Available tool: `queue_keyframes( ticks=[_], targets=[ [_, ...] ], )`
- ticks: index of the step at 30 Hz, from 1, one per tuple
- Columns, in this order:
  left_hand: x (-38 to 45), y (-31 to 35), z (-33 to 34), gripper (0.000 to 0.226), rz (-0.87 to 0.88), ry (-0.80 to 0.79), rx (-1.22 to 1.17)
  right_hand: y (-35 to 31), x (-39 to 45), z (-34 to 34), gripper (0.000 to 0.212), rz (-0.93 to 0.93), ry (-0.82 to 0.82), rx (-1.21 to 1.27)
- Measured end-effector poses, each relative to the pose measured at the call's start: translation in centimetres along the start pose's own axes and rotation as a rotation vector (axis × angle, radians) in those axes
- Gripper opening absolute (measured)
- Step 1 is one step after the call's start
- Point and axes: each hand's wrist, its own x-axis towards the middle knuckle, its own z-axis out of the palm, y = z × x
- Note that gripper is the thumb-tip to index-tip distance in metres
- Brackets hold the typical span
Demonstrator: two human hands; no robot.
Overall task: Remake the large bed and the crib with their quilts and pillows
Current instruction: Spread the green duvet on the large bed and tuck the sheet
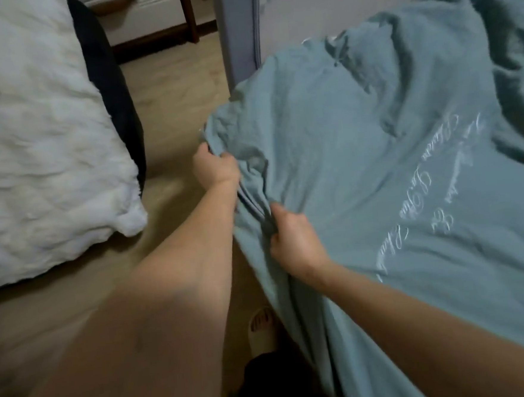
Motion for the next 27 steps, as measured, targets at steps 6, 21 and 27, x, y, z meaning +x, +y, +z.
queue_keyframes(
  ticks=[6, 21, 27],
  targets=[
    [-0.2, 0.6, 0.9, 0.053, -0.016, -0.243, 0.359, 2.5, 4.7, -2.1, 0.025, 0.009, 0.207, -0.202],
    [4.9, 6.5, 6.8, 0.109, 0.310, -0.461, 0.792, 6.6, 15.5, -11.8, 0.073, 0.349, 0.140, -0.385],
    [3.3, 7.6, 8.3, 0.022, 0.656, -0.105, 0.888, 8.1, 16.8, -11.0, 0.018, 0.217, 0.268, -0.073]
  ],
)
